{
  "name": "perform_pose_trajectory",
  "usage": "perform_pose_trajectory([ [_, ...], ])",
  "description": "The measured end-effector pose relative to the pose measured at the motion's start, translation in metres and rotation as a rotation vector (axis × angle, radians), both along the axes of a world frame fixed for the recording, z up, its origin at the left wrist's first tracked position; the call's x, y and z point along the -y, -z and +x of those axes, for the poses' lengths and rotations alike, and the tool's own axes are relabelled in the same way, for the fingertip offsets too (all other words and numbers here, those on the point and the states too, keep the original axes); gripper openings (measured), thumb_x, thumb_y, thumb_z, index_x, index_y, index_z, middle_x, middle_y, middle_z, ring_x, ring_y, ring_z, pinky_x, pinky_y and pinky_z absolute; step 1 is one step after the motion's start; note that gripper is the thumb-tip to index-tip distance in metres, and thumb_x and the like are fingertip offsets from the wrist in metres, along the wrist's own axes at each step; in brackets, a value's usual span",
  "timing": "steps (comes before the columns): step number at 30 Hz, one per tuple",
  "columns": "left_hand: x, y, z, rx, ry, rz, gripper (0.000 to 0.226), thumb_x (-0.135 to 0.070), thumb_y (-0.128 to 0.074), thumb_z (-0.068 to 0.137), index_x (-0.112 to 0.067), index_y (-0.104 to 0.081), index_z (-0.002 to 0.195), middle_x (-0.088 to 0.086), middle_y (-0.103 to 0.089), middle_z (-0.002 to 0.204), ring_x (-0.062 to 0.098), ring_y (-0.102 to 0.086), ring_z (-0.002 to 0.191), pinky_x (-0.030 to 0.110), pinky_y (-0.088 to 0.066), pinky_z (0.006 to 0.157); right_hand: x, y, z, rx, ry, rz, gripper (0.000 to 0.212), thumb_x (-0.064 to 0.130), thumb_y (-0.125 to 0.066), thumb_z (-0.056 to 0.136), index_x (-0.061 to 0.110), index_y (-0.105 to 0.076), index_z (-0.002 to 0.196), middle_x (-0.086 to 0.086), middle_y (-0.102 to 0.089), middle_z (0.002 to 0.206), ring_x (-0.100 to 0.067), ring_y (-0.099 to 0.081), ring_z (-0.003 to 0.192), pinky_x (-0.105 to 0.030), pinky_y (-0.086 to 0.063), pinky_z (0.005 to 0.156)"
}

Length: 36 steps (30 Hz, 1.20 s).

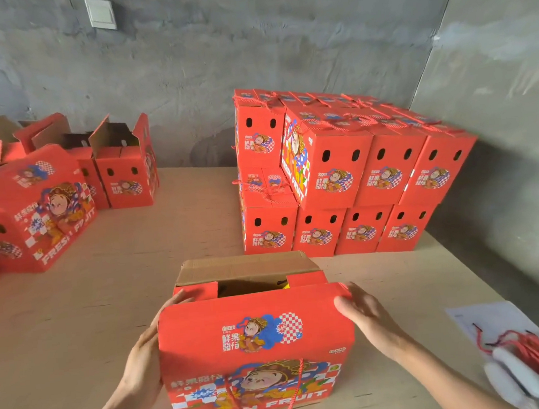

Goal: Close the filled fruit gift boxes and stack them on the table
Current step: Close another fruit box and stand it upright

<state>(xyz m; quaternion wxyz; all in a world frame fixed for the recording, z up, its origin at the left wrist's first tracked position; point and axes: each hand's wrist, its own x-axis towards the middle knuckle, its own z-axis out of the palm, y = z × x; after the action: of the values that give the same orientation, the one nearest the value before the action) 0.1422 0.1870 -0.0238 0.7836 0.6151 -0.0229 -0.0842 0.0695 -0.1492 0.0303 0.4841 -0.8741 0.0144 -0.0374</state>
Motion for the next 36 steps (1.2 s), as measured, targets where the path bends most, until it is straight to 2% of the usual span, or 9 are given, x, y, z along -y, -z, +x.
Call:
perform_pose_trajectory([
  [3, 0.002, -0.010, -0.001, -0.069, 0.028, -0.071, 0.037, -0.052, -0.042, 0.087, -0.040, -0.068, 0.111, -0.008, -0.067, 0.117, 0.006, -0.066, 0.096, 0.034, -0.046, 0.081, -0.013, 0.006, 0.009, 0.110, 0.162, 0.073, 0.034, 0.031, -0.060, 0.091, 0.030, -0.050, 0.123, 0.006, -0.053, 0.080, 0.003, -0.050, 0.066, -0.008, -0.039, 0.063],
  [5, 0.003, -0.015, -0.003, -0.008, 0.037, -0.070, 0.039, -0.058, -0.036, 0.085, -0.052, -0.056, 0.119, -0.018, -0.062, 0.123, 0.002, -0.062, 0.105, 0.033, -0.044, 0.088, -0.020, 0.017, 0.013, 0.238, 0.226, -0.005, 0.028, 0.012, -0.060, 0.091, 0.029, -0.054, 0.113, 0.007, -0.060, 0.090, 0.001, -0.056, 0.076, -0.008, -0.042, 0.068],
  [10, 0.017, -0.019, -0.012, 0.361, -0.234, 0.561, 0.021, -0.021, -0.054, 0.092, -0.037, -0.063, 0.101, -0.024, -0.061, 0.113, 0.005, -0.057, 0.105, 0.005, -0.039, 0.084, -0.024, 0.035, 0.017, 0.428, 0.277, -0.170, 0.014, -0.004, -0.061, 0.086, 0.009, -0.066, 0.087, -0.001, -0.062, 0.088, -0.005, -0.056, 0.085, -0.011, -0.042, 0.075],
  [14, 0.022, -0.018, -0.011, 0.476, -0.435, 0.812, 0.013, -0.001, -0.059, 0.088, -0.008, -0.068, 0.081, 0.003, -0.061, 0.104, 0.020, -0.055, 0.093, 0.025, -0.038, 0.078, -0.020, 0.037, 0.020, 0.438, 0.297, -0.211, 0.015, -0.008, -0.056, 0.087, 0.000, -0.068, 0.082, -0.007, -0.063, 0.091, -0.010, -0.059, 0.088, -0.005, -0.041, 0.077],
  [17, 0.024, -0.020, -0.013, 0.506, -0.468, 0.894, 0.017, -0.003, -0.058, 0.090, -0.002, -0.064, 0.075, 0.005, -0.055, 0.087, 0.020, -0.051, 0.075, 0.027, -0.036, 0.066, -0.020, 0.036, 0.020, 0.420, 0.300, -0.193, 0.016, -0.008, -0.056, 0.087, -0.001, -0.068, 0.080, -0.006, -0.062, 0.092, -0.007, -0.057, 0.086, -0.003, -0.039, 0.075],
  [23, 0.025, -0.024, -0.012, 0.443, -0.472, 0.888, 0.018, -0.002, -0.058, 0.089, -0.003, -0.063, 0.071, 0.002, -0.051, 0.078, 0.009, -0.047, 0.067, 0.018, -0.034, 0.061, -0.019, 0.034, 0.023, 0.371, 0.302, -0.113, 0.011, -0.005, -0.058, 0.088, -0.006, -0.068, 0.082, -0.007, -0.061, 0.095, -0.015, -0.060, 0.089, -0.007, -0.044, 0.073],
  [27, 0.024, -0.023, -0.008, 0.323, -0.457, 0.868, 0.016, -0.008, -0.062, 0.088, -0.002, -0.069, 0.075, 0.003, -0.052, 0.083, 0.016, -0.047, 0.074, 0.016, -0.032, 0.061, -0.017, 0.031, 0.026, 0.337, 0.292, -0.113, 0.007, -0.003, -0.062, 0.086, -0.004, -0.067, 0.081, -0.003, -0.060, 0.092, -0.015, -0.060, 0.086, -0.008, -0.044, 0.071],
  [30, 0.021, -0.023, -0.005, 0.241, -0.450, 0.838, 0.012, -0.013, -0.067, 0.085, -0.009, -0.072, 0.075, 0.000, -0.054, 0.084, 0.016, -0.050, 0.077, 0.024, -0.032, 0.063, -0.015, 0.031, 0.027, 0.293, 0.288, -0.092, 0.007, 0.000, -0.063, 0.086, -0.002, -0.065, 0.079, -0.001, -0.059, 0.093, -0.017, -0.060, 0.087, -0.017, -0.046, 0.074],
  [36, 0.015, -0.031, 0.006, -0.093, -0.396, 0.438, 0.013, -0.007, -0.068, 0.082, -0.017, -0.061, 0.085, 0.005, -0.060, 0.078, 0.018, -0.056, 0.064, 0.026, -0.044, 0.055, -0.018, 0.036, 0.025, 0.225, 0.327, 0.060, 0.009, 0.001, -0.063, 0.086, 0.010, -0.060, 0.084, -0.001, -0.062, 0.103, -0.013, -0.060, 0.094, -0.015, -0.047, 0.077],
])
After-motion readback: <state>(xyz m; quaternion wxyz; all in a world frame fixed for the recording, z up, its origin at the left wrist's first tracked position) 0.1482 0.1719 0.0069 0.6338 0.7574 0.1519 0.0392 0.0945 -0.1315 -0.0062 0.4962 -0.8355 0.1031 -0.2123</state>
